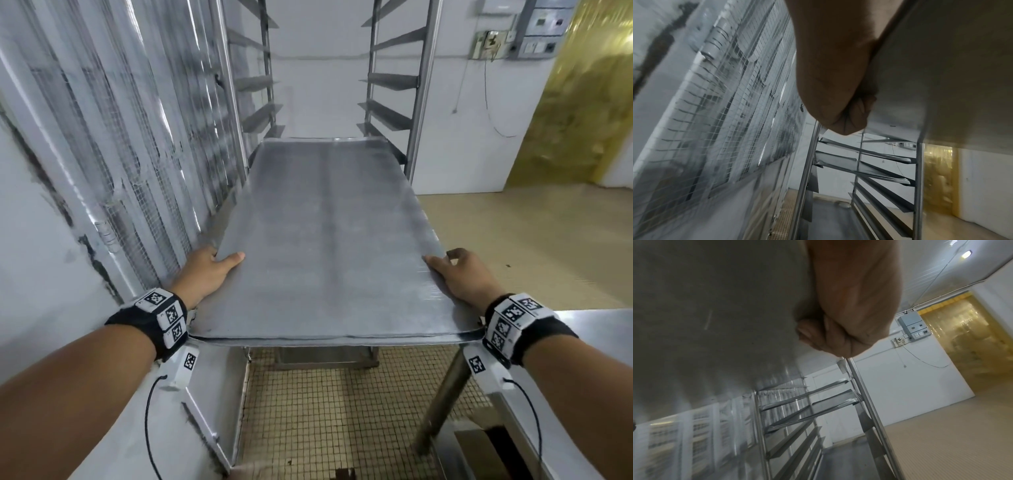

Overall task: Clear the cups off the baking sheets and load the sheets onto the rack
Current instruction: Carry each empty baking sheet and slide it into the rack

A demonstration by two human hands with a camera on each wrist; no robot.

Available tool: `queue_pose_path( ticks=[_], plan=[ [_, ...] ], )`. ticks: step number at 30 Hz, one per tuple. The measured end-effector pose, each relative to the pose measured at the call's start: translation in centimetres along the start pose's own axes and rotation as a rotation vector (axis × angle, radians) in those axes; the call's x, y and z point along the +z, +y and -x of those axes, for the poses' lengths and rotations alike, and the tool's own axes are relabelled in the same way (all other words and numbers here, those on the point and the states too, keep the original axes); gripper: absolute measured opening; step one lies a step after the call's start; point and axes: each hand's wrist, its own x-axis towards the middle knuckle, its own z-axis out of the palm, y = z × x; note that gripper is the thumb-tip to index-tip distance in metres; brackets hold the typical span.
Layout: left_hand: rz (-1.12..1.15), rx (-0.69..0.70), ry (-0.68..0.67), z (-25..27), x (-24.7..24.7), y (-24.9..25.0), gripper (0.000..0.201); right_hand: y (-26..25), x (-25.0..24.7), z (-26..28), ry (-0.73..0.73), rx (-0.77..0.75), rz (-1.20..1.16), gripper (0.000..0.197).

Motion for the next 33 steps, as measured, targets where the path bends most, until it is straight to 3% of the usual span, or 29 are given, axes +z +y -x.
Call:
queue_pose_path(
  ticks=[3, 7, 11, 19, 25, 28, 31, 33],
  plan=[
    [-0.011, -0.002, 0.002, -2.5, 0.2, -0.1, 0.058, -0.6, 0.9, -1.6, 0.019, 0.009, 0.014, 0.062],
    [0.006, -0.009, -0.006, -5.1, 0.6, 0.8, 0.033, -1.8, 1.1, -3.5, 0.033, 0.002, 0.039, 0.059],
    [-0.045, -0.024, -0.004, -7.7, 0.7, 1.4, 0.047, -2.6, 1.4, -5.8, 0.022, 0.014, 0.023, 0.047],
    [-0.007, -0.051, -0.038, -12.4, 1.1, 3.0, 0.048, -3.9, 1.7, -11.5, 0.017, -0.012, 0.091, 0.06],
    [0.039, -0.062, -0.099, -14.8, 0.8, 4.2, 0.049, -4.6, 1.9, -16.1, -0.008, 0.012, 0.071, 0.055],
    [0.027, -0.008, -0.183, -15.2, 0.4, 5.1, 0.061, -5.4, 1.8, -17.9, -0.017, 0.007, 0.078, 0.045],
    [-0.122, 0.027, -0.267, -15.2, -0.4, 6.1, 0.111, -6.4, 1.6, -18.8, -0.036, -0.007, 0.128, 0.044],
    [-0.304, 0.034, -0.326, -14.2, -1.3, 7.1, 0.132, -6.9, 1.4, -19.2, -0.052, 0.002, 0.129, 0.047]
  ],
)
